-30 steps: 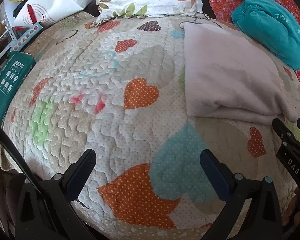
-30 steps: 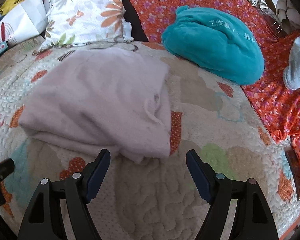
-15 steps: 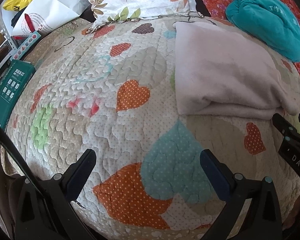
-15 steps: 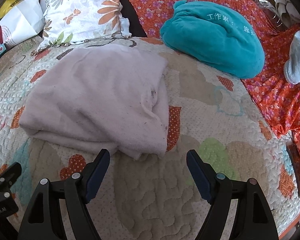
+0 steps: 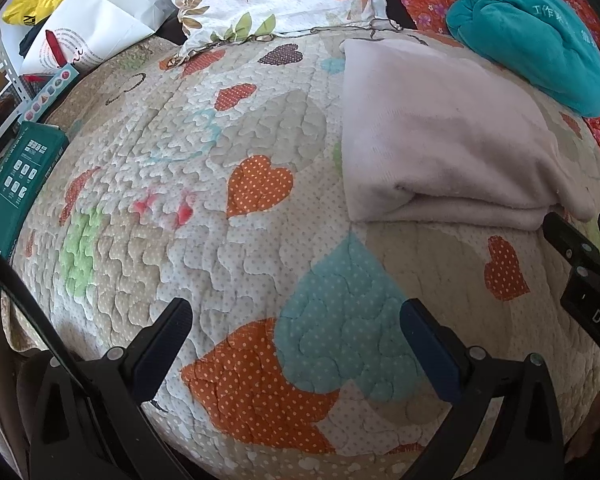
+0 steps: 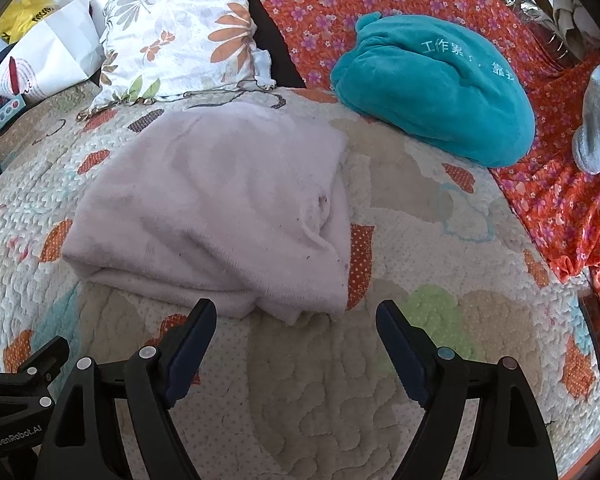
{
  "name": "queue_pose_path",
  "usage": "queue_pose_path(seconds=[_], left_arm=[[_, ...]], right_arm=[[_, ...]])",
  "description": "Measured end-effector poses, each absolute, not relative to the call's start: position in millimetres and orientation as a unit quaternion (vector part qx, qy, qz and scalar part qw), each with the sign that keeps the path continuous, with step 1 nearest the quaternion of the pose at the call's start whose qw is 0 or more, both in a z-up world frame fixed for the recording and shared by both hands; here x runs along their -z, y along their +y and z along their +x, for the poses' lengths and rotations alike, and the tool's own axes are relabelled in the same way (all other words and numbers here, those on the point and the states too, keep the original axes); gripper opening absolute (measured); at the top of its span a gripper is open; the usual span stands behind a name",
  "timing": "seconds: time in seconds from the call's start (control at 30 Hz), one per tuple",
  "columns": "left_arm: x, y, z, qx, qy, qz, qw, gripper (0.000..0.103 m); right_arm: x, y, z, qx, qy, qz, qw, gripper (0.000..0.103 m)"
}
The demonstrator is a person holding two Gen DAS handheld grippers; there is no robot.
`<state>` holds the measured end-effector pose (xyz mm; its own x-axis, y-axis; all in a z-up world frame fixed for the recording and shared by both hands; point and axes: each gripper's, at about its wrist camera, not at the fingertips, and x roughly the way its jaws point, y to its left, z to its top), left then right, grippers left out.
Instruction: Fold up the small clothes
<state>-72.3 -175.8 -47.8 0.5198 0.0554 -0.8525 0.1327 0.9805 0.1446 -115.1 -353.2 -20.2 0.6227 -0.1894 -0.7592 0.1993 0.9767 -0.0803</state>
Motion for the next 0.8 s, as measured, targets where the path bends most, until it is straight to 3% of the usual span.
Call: queue_pose_path(seconds=[0.8], left_arm=[[53, -175, -46, 0.039, 0.493, 0.068, 0.867, 0.103]], right_arm=[[20, -353, -119, 0.109, 0.399, 0.015, 0.910, 0.087]])
